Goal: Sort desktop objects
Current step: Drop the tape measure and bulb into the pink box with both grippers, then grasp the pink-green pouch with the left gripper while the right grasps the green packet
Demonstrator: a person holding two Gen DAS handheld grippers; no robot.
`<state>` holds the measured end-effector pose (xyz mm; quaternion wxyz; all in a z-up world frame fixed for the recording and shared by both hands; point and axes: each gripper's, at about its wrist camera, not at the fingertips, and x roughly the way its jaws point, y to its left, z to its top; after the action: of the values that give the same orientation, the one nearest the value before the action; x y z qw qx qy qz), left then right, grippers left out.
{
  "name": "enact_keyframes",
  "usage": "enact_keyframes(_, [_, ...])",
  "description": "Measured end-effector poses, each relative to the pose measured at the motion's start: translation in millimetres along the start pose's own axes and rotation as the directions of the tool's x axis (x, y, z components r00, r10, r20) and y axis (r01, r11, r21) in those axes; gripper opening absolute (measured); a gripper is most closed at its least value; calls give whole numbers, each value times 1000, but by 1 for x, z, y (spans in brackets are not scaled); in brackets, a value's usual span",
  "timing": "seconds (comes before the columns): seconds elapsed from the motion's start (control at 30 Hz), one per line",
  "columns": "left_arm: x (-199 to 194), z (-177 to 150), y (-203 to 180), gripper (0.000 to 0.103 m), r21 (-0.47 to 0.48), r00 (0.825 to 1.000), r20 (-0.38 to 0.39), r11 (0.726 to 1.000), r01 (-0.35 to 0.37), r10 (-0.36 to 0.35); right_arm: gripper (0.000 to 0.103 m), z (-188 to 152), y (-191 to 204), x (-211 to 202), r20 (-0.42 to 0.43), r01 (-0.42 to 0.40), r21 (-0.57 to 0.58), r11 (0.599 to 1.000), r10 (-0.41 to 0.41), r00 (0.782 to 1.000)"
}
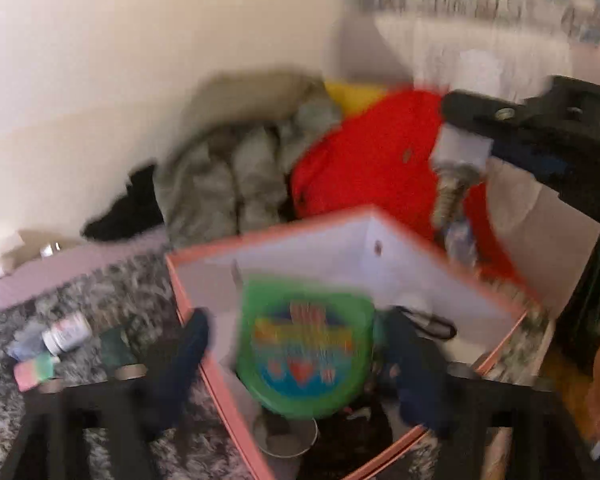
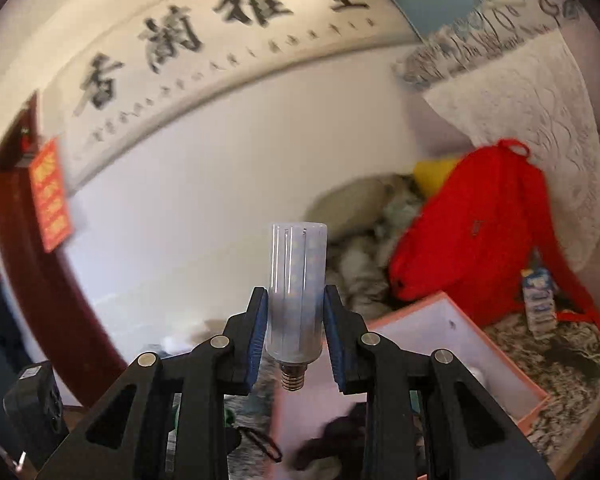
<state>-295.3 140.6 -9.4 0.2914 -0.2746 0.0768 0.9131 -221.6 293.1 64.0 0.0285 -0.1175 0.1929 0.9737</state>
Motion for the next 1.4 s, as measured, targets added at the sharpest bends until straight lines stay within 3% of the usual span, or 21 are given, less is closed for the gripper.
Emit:
enact_keyframes(0.03, [8,-2,-4,89,2,1000,-19,1000,-14,14,33,-6,-11,20,-61,28,10,1000,-27,998])
enact_keyframes(0.07, [17,-6,-5,89,11,999,-43,1000,-25,25,49,-11,-24,39,-144,66,27,997,-61,988])
enact_keyframes(0.1, [20,-8,-5,89,22,998,-58,999,-28,29,82,-18,-37,57,-222,107,49,993,-94,971])
enact_keyframes(0.13, [21,-8,-3,89,33,997,-61,999,-37,39,92,-26,-50,69,-276,150,83,985,-122,953])
enact_keyframes(0.17, [17,-9,2,89,37,997,-52,998,-59,61,95,-30,-57,74,-294,175,108,979,-137,946])
enact_keyframes(0.37, [-20,-21,74,98,-108,989,-9,983,-149,149,97,-27,-39,76,-247,106,121,987,-74,966])
enact_keyframes(0.47, [-27,-37,116,98,-170,974,-54,959,-227,221,97,-33,-10,84,-257,55,95,994,-29,966])
enact_keyframes(0.57, [-37,-59,160,98,-220,951,-102,925,-309,293,97,-51,30,97,-302,-47,65,997,64,951])
enact_keyframes(0.63, [-39,-77,189,98,-243,932,-144,901,-360,333,97,-64,57,105,-335,-120,52,991,130,933])
enact_keyframes(0.7, [-37,-95,214,98,-251,916,-181,884,-394,357,97,-82,86,121,-391,-211,74,975,223,893])
enact_keyframes(0.83, [-14,-116,241,98,-214,906,-239,892,-399,348,98,-119,128,168,-513,-275,110,955,291,808])
enact_keyframes(0.87, [-8,-119,245,98,-208,906,-247,895,-396,343,98,-127,136,182,-540,-266,110,958,283,793])
enact_keyframes(0.97, [19,-125,263,98,-217,903,-284,896,-388,322,98,-150,146,226,-593,-153,55,987,155,790])
enact_keyframes(1.1, [58,-128,293,98,-252,902,-334,896,-366,275,98,-187,155,288,-656,-36,-144,989,-68,752])
enact_keyframes(1.3, [122,-133,340,98,-342,883,-399,854,-392,245,98,-220,139,340,-662,18,-219,976,-162,732])
enact_keyframes(1.4, [147,-130,352,97,-399,905,-370,844,-358,209,98,-237,130,366,-662,44,-256,966,-208,720])
